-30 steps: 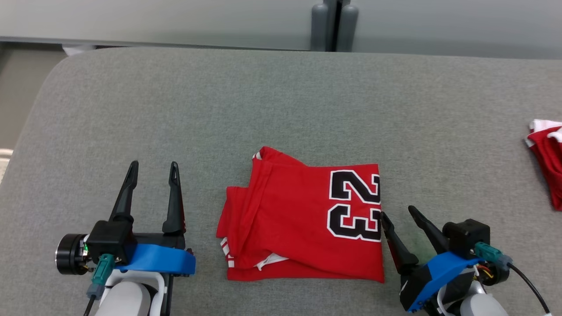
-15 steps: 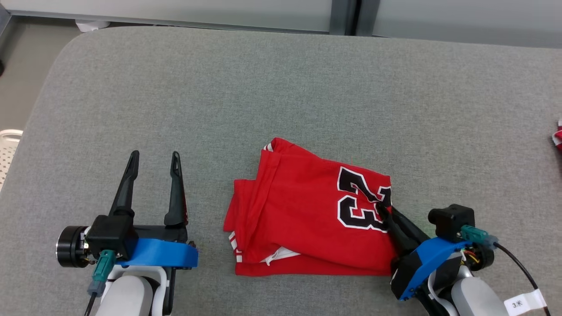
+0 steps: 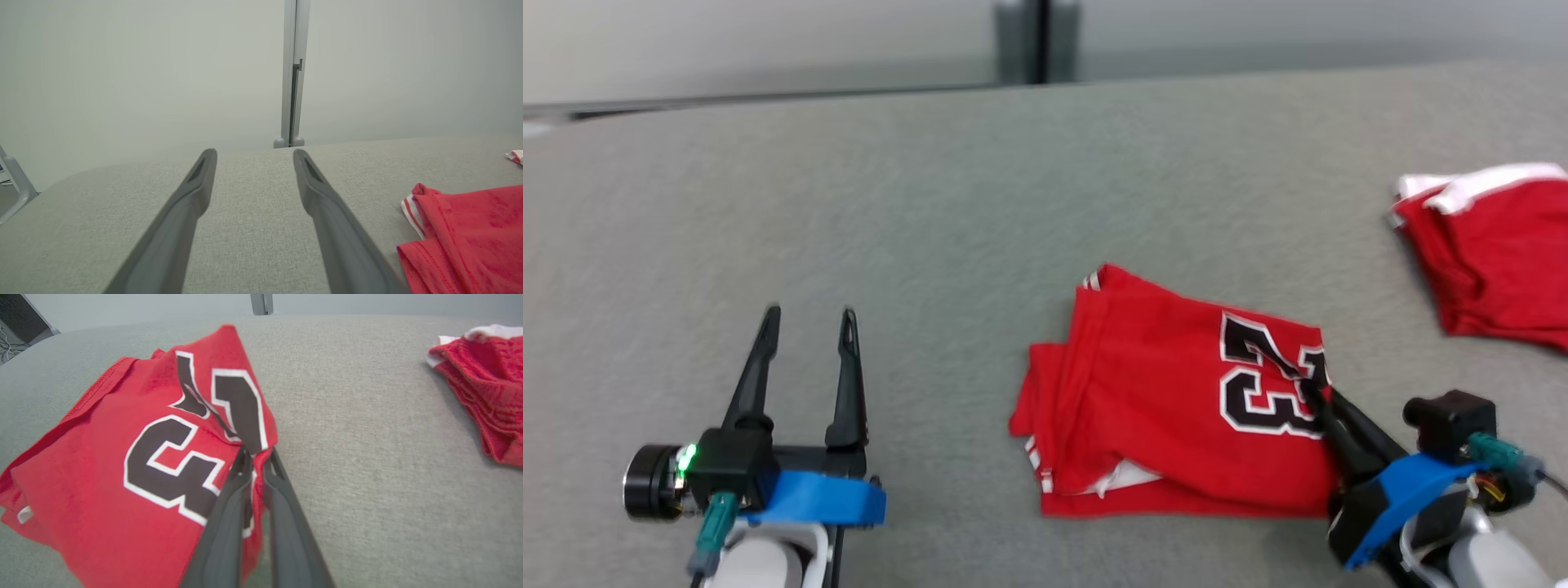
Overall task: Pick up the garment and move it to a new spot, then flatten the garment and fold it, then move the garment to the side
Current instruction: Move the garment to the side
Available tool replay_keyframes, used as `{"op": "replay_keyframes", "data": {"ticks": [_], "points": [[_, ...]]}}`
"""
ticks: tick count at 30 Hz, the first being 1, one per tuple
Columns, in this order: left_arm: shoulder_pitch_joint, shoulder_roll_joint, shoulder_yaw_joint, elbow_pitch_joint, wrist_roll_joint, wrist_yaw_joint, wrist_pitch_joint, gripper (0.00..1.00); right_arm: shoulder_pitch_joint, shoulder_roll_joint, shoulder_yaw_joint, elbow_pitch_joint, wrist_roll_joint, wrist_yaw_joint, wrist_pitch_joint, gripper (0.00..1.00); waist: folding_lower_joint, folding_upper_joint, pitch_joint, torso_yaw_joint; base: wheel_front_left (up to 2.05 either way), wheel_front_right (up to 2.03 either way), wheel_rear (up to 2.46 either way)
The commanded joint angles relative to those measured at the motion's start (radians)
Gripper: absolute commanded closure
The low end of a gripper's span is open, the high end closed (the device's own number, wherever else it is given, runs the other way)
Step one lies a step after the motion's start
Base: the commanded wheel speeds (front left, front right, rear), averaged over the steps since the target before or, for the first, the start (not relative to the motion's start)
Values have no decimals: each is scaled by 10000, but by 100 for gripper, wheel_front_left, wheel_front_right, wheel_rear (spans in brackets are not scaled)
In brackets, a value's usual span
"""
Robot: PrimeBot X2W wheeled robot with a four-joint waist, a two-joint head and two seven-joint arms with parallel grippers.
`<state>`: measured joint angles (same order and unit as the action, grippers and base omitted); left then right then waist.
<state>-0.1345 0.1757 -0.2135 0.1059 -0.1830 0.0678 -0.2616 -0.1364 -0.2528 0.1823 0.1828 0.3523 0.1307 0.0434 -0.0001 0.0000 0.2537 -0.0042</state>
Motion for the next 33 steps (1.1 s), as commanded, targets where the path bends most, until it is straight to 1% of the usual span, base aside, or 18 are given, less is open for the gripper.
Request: {"op": "replay_keyframes", "data": {"ticks": [1,5,10,16,19,22,23,29,33], "points": [[41,0,-9,-78,58,-36,-42,0,59,-163,-129,4,105,-1,16,100,1,0,-316,-611,0,0,0],[21,3,-69,-204,114,-94,-42,0,-298,-449,-294,202,360,1,-76,100,1,0,-185,-1377,0,0,0],[-285,73,-195,-291,226,-183,-38,0,-1124,-753,-236,630,659,1,-259,100,1,0,274,-1863,0,0,0],[-1044,252,-455,-461,473,-388,104,0,-2883,-1349,-441,1345,782,1,-767,100,1,0,1206,-1810,0,0,0],[-1439,355,-519,-604,576,-441,184,0,-3860,-1634,-796,1839,790,-1,-985,100,1,0,1732,-1772,0,0,0],[-1845,466,-654,-696,702,-584,262,0,-4589,-1982,-1235,2308,658,1,-1071,100,1,0,2225,-1714,0,0,0],[-1845,466,-654,-696,702,-584,262,0,-4589,-1982,-1235,2308,658,1,-1071,100,1,0,2225,-1714,0,0,0],[-2629,645,-863,-893,967,-783,316,0,-5201,-2629,-2364,2788,92,-1,-1146,100,1,0,2930,-1788,0,0,0],[-3051,686,-1008,-975,1071,-869,367,0,-5485,-2749,-2835,2885,-235,-1,-1121,100,1,0,3252,-1907,0,0,0]]}}
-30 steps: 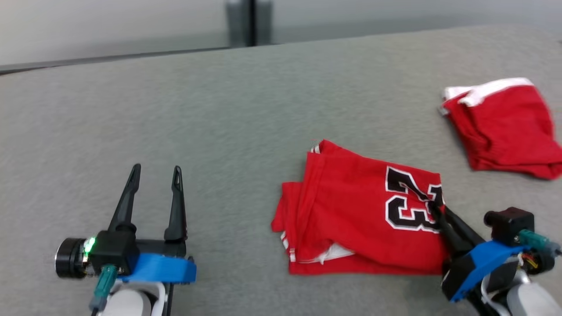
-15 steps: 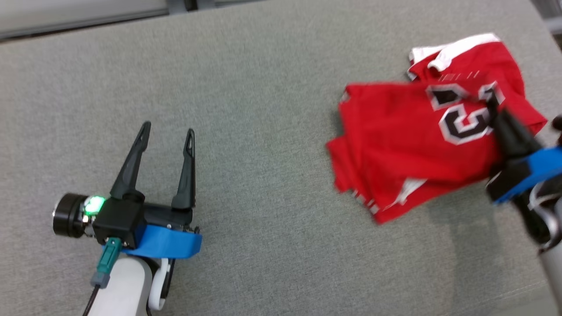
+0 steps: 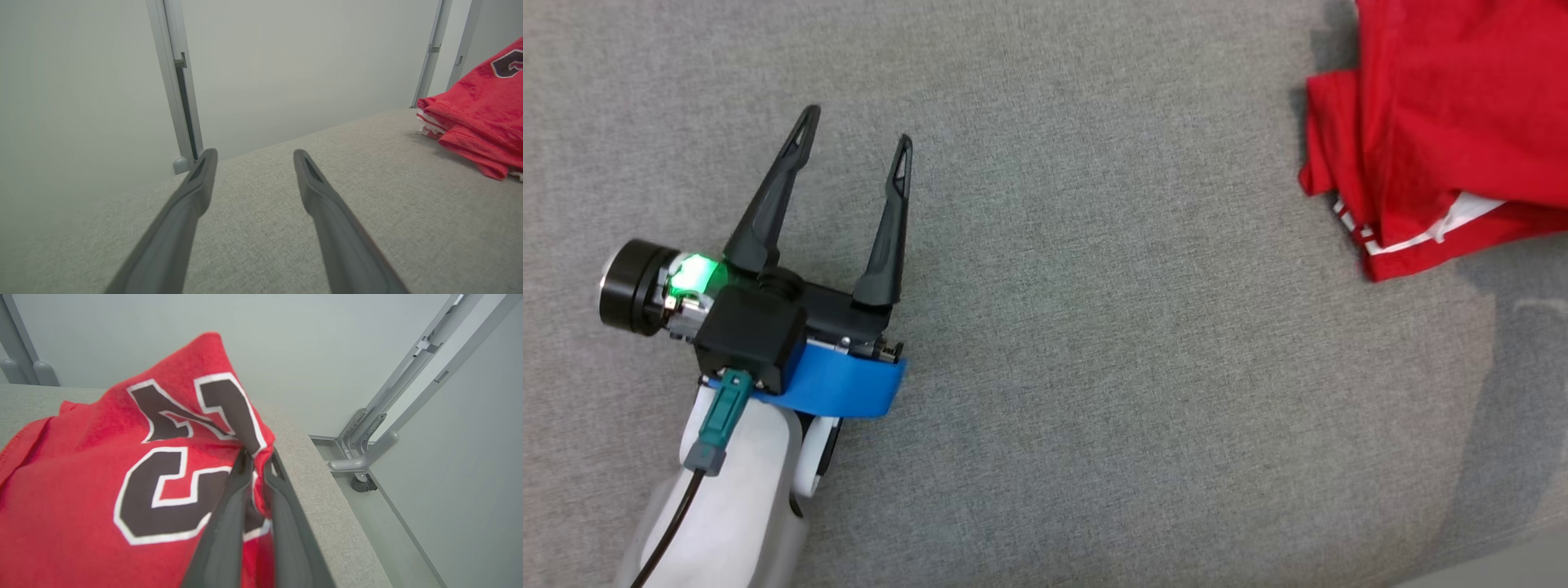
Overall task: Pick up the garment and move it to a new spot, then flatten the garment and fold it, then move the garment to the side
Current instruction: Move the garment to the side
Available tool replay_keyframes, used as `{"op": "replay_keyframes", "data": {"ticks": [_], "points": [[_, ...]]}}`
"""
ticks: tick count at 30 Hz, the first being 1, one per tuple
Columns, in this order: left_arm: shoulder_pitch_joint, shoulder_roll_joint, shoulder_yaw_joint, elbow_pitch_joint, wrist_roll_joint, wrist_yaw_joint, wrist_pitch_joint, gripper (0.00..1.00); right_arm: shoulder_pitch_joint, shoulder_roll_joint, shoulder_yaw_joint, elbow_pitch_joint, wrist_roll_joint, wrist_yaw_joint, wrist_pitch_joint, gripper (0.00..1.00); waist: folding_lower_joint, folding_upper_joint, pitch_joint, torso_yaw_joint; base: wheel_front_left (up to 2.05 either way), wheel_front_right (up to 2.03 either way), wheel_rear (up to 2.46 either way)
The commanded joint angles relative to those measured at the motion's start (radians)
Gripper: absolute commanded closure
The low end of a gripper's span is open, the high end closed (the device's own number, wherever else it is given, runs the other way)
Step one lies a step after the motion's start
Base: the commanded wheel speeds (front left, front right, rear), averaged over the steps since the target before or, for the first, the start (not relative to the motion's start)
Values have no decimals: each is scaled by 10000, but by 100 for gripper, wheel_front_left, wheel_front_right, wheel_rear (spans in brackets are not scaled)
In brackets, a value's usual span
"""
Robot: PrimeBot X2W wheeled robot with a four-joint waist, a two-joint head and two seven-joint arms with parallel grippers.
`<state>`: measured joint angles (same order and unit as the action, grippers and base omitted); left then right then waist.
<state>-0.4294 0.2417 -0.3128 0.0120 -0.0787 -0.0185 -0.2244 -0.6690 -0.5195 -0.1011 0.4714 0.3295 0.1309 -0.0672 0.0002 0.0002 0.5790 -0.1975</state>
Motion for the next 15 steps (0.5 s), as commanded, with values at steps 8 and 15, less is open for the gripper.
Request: {"op": "replay_keyframes", "data": {"ticks": [8,15], "points": [[-583,-47,-228,43,94,-84,-21,0,-747,90,-601,253,-1220,-4,-21,100,-2,-2,486,-18,0,0,0],[-747,-119,-370,235,49,-85,-156,0,-978,352,-1060,683,-2401,-3,-183,0,-2,-2,602,135,0,0,0]]}}
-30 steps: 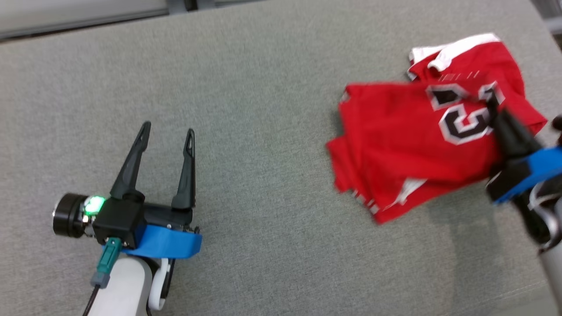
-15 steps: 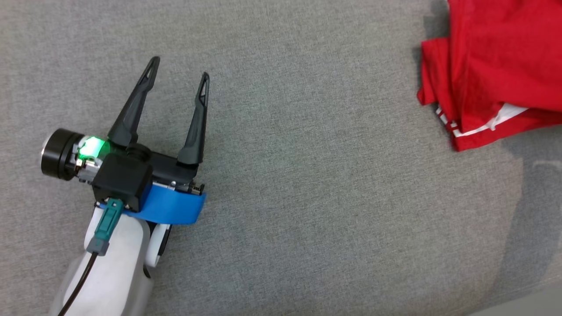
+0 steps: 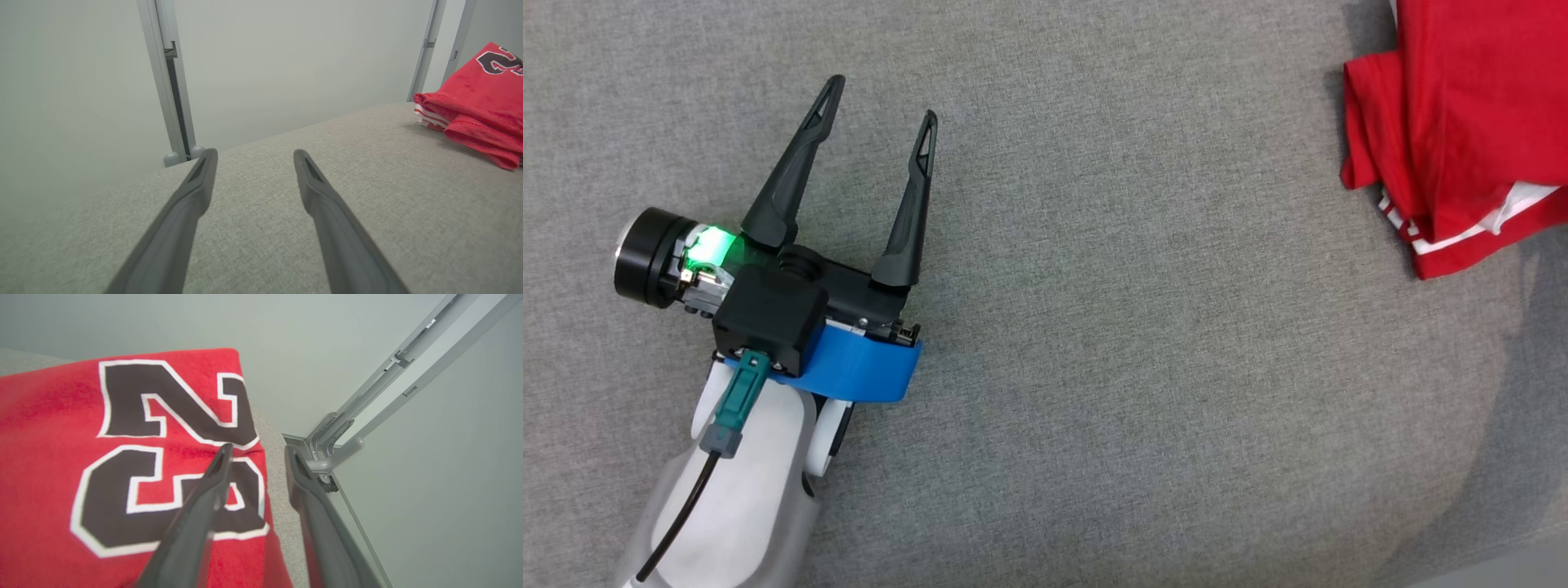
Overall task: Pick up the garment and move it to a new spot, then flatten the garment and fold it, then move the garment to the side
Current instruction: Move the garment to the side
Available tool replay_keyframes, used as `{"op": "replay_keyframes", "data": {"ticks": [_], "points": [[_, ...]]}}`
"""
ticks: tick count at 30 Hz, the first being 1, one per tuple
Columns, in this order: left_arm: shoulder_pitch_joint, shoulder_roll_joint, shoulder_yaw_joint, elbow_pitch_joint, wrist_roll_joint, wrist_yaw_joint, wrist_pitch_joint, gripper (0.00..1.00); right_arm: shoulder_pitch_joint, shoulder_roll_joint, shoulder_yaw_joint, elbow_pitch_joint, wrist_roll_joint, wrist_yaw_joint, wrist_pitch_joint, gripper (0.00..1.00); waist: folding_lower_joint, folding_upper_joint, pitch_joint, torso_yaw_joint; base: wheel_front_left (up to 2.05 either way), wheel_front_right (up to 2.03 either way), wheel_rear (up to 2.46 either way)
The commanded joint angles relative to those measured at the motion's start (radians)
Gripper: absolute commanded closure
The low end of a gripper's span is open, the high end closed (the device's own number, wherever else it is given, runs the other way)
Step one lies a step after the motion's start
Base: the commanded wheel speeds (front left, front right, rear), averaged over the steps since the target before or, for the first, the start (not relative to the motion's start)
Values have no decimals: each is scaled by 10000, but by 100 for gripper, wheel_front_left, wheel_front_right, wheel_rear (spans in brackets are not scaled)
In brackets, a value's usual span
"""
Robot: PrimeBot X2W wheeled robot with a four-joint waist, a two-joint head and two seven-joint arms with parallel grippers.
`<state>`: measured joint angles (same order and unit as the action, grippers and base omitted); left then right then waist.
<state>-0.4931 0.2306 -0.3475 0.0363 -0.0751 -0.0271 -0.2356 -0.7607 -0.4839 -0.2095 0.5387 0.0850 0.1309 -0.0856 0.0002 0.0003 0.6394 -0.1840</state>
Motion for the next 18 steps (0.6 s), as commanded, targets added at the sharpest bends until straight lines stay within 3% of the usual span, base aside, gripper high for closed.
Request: {"op": "replay_keyframes", "data": {"ticks": [1,9,18], "points": [[-99,-13,-26,25,-10,9,-60,0,-7,71,-189,60,-232,-3,40,0,-2,-3,-28,9,0,0,0],[262,-39,-27,362,-214,86,-191,0,1182,1379,-1758,-724,-1522,-3,-366,0,-2,-3,-678,14,0,0,0],[1550,-136,311,862,-762,465,-265,0,4001,3354,-1151,-2914,-703,-3,-1187,0,-2,-3,-2371,88,0,0,0]]}}
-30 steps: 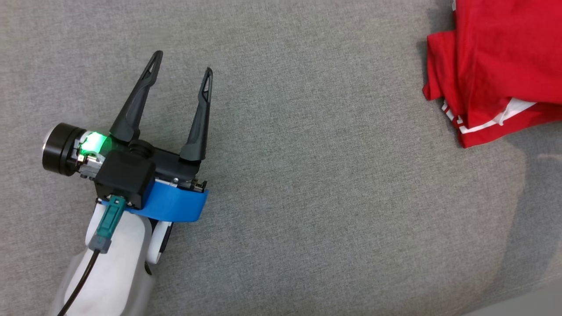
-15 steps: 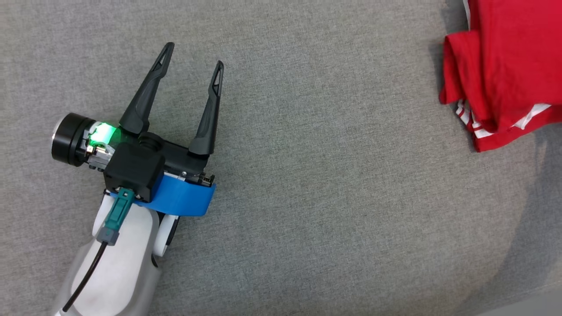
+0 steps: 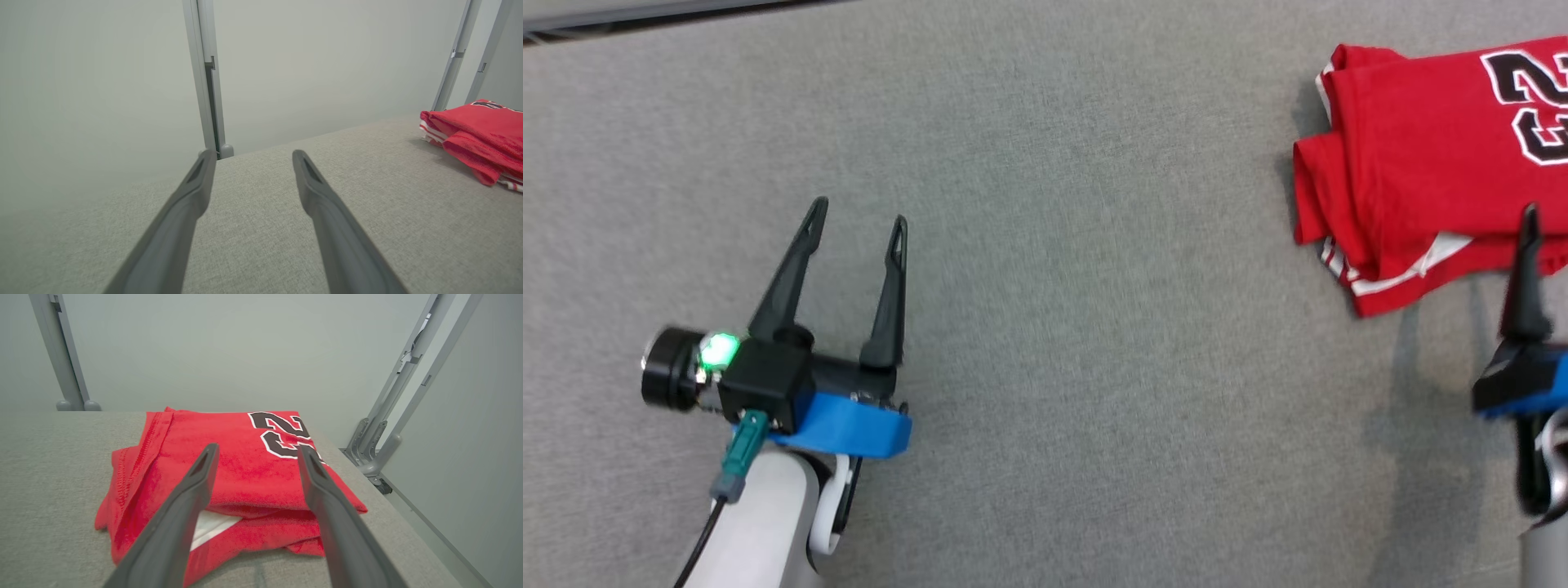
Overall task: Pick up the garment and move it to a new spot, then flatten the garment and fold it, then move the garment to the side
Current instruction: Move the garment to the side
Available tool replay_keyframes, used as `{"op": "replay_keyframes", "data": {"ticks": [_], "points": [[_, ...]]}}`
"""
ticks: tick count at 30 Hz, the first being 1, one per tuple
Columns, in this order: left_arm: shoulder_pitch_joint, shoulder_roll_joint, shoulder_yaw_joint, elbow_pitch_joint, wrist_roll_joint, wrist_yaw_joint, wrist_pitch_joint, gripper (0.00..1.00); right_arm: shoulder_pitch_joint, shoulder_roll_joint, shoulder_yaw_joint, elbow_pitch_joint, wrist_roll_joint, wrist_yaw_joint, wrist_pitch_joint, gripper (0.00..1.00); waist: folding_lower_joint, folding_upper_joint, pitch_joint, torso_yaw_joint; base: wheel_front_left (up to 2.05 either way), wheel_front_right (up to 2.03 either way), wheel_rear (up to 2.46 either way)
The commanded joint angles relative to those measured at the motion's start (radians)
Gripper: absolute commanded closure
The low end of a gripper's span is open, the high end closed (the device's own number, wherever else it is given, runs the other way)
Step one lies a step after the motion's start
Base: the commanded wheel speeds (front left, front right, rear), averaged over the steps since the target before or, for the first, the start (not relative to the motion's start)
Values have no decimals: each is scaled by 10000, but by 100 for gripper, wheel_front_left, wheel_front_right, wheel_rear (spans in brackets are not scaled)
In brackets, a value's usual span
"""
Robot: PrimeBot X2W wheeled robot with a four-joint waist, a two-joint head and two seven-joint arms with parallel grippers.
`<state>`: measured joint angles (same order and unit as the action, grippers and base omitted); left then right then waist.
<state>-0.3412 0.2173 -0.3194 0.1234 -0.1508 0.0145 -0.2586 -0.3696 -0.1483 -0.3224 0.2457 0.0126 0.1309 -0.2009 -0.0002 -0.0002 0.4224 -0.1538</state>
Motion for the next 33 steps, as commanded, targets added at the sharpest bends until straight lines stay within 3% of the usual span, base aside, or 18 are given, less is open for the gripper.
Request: {"op": "replay_keyframes", "data": {"ticks": [1,5,16,33], "points": [[194,-28,47,62,-62,60,-41,0,379,122,96,-218,71,-3,-56,0,2,2,-419,-158,0,0,0],[814,-122,178,262,-344,211,-48,0,1389,589,838,-973,359,-3,82,0,2,2,-1146,87,0,0,0],[2088,-154,752,677,-902,602,-67,0,2657,893,2369,-1557,900,-1,353,0,2,2,-2550,1212,0,0,0],[3801,66,925,963,-1197,622,59,0,4250,974,2417,-1735,974,-1,831,0,2,2,-4216,1507,0,0,0]]}}
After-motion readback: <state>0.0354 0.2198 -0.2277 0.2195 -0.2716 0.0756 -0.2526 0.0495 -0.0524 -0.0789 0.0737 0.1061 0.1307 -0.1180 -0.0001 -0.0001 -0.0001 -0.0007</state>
